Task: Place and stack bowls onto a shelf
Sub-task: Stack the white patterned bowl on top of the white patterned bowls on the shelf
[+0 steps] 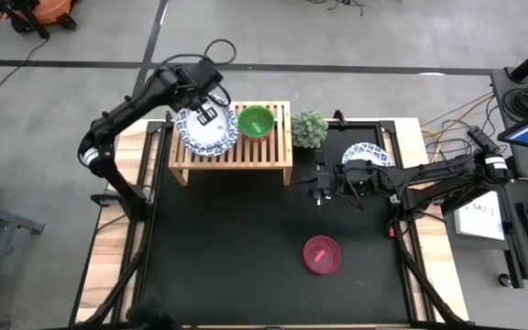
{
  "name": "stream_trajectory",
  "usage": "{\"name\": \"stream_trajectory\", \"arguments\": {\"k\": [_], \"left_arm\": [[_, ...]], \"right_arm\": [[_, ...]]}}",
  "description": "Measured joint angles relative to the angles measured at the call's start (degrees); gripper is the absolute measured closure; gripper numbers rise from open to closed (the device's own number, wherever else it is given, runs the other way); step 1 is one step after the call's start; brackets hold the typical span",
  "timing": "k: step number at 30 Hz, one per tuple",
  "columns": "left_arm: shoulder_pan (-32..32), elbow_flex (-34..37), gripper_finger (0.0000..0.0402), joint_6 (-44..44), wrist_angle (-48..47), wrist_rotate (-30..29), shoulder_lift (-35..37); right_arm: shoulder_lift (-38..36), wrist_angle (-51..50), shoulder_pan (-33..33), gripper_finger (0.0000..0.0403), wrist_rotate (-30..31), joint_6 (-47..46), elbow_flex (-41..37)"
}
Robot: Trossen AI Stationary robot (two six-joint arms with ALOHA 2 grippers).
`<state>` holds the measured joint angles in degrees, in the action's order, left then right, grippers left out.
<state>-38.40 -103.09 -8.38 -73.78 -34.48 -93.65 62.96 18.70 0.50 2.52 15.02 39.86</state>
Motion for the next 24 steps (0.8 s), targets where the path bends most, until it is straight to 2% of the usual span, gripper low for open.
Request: {"name": "stream_trajectory", "arguments": {"k": [6,12,24], "left_arm": [[-1.1,0.0,0.0397,-2.2,3.0,1.7,0.0],[-1.1,0.6,0.0401,-0.7,3.1,4.8,0.0],[-0.1,5.1,0.0401,2.4,2.4,5.2,0.4]], "right_arm": [[0.0,0.0,0.0,0.0355,0.0,0.7,0.0],[0.0,0.0,0.0,0.0355,0.0,0.5,0.0],[0.0,0.0,0.0,0.0355,0.0,0.0,0.0]]}}
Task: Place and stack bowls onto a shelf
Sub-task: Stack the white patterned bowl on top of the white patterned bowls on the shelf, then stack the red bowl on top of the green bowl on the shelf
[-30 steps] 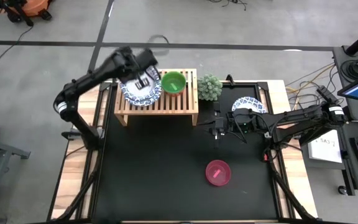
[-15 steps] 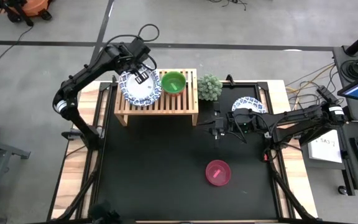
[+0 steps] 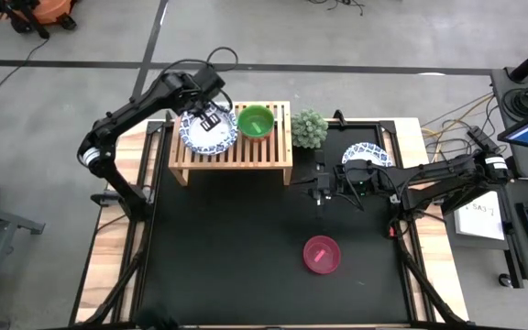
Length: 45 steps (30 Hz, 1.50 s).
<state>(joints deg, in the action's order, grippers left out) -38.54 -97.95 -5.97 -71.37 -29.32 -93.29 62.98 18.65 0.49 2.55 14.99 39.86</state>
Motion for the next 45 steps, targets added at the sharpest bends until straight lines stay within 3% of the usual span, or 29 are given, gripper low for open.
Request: {"name": "stream_trajectory", "arguments": {"k": [5,11,13,22,26,30,35,40,45], "left_arm": [[2.6,-0.1,0.0401,3.8,0.1,2.3,2.8],[9.1,2.4,0.0402,8.6,3.3,17.4,7.2],[12.7,5.1,0.0402,9.0,6.3,19.9,9.0],[36.1,26.5,0.0401,12.9,33.9,20.6,19.8],[46.1,35.1,0.0401,8.1,48.1,20.7,22.7],[53.7,40.1,0.0401,1.1,55.5,19.6,24.1],[58.2,40.9,0.0401,-1.0,55.2,17.3,24.5],[58.6,40.9,0.0401,-1.1,50.8,17.0,25.8],[58.6,41.2,0.0401,-1.1,45.2,15.0,27.8]], "right_arm": [[0.0,0.0,0.0,0.0355,0.0,0.0,0.0],[0.0,0.0,0.0,0.0355,0.0,0.0,0.0],[0.0,0.0,0.0,0.0355,0.0,0.0,0.0],[0.0,-0.2,0.0,0.0355,0.0,-1.5,0.0],[0.0,-0.1,0.0,0.0355,0.1,-3.8,0.0],[0.0,-0.1,0.0,0.0355,0.5,-7.6,0.0],[0.0,-1.3,0.0,0.0355,0.5,-17.5,0.0],[0.0,-4.2,0.0,0.0355,0.4,-28.3,0.0],[0.0,-6.9,0.0,0.0355,-0.1,-33.4,1.0]]}}
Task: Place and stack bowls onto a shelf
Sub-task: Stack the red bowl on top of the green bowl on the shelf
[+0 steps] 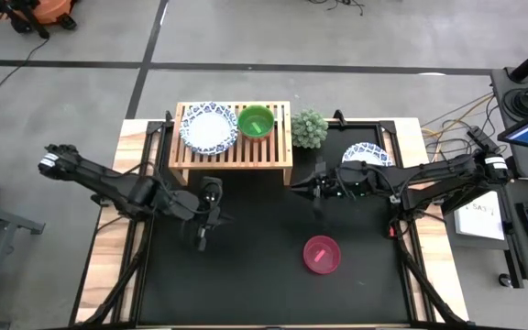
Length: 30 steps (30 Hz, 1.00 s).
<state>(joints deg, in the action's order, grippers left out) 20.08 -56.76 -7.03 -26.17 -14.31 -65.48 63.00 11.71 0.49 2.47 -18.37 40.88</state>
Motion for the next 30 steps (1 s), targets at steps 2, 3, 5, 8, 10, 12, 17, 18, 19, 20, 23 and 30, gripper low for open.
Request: {"name": "stream_trajectory", "arguments": {"k": [2,3,5,8,10,12,17,18,19,20,23,30], "left_arm": [[0.0,0.5,0.0401,0.0,-0.4,-0.1,1.0],[0.0,0.8,0.0401,0.0,-0.5,-0.1,1.5],[0.0,1.6,0.0401,0.0,-0.5,-0.1,2.8],[0.0,3.6,0.0401,0.0,-0.4,-0.1,5.1],[0.0,5.5,0.0401,0.3,0.1,-0.2,6.8],[0.0,8.1,0.0401,0.6,2.6,-0.5,8.5],[0.0,13.3,0.0401,-1.3,7.8,-2.6,12.5],[0.0,13.5,0.0401,-1.0,7.5,-3.3,13.4],[0.0,13.5,0.0401,-0.7,7.4,-4.0,14.1],[0.0,13.5,0.0401,-0.1,7.4,-4.5,14.7],[0.0,13.6,0.0401,1.2,7.0,-4.7,16.4],[0.0,14.9,0.0401,3.1,5.7,-4.7,19.0]], "right_arm": [[0.0,-5.0,0.0,0.0355,-0.1,-1.4,2.7],[0.0,-8.5,0.0,0.0355,-0.1,-1.9,4.5],[0.3,-17.6,0.0,0.0355,-0.1,-3.4,8.5],[2.0,-31.9,0.6,0.0355,-0.1,-5.0,14.8],[3.6,-40.0,1.1,0.0355,-0.1,-4.5,18.7],[5.6,-47.1,1.2,0.0355,-0.1,-4.2,21.4],[11.1,-55.1,1.1,0.0355,-0.9,-3.0,25.7],[12.1,-55.7,1.2,0.0354,-2.1,-2.2,26.1],[13.2,-56.2,1.4,0.0352,-3.3,-1.4,26.4],[14.2,-56.5,1.5,0.0348,-4.4,-0.8,26.6],[17.3,-56.8,2.0,0.0323,-6.7,0.9,27.3],[25.0,-64.2,5.8,0.0249,-9.7,8.5,29.9]]}}
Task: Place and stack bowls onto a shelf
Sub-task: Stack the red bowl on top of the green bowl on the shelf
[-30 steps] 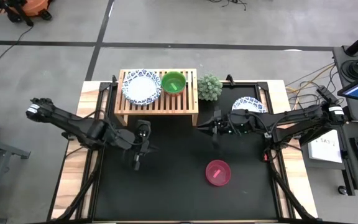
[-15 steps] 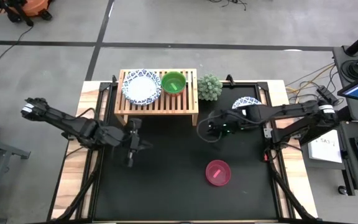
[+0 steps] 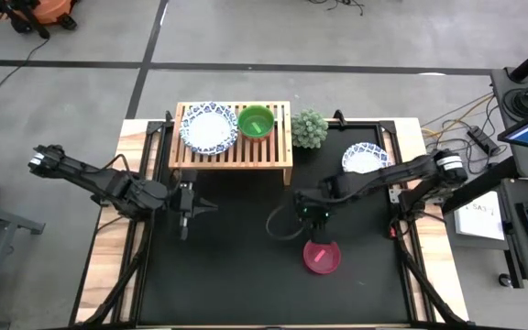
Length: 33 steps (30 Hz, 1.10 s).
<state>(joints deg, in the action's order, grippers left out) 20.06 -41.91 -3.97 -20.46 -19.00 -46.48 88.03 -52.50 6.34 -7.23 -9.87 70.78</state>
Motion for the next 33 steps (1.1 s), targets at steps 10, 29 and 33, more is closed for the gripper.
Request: {"name": "stream_trajectory", "arguments": {"k": [10,29,33], "left_arm": [[0.0,1.2,0.0401,0.0,0.4,0.0,0.4],[0.0,1.2,0.0402,0.0,0.5,0.0,0.3],[0.0,1.2,0.0402,0.0,0.7,0.0,0.3]], "right_arm": [[8.9,-3.4,7.3,0.0259,-0.3,-1.1,1.9],[11.7,-3.9,7.5,0.039,-0.3,-3.4,1.4],[11.7,-4.0,7.5,0.0394,-0.6,-3.8,2.3]]}}
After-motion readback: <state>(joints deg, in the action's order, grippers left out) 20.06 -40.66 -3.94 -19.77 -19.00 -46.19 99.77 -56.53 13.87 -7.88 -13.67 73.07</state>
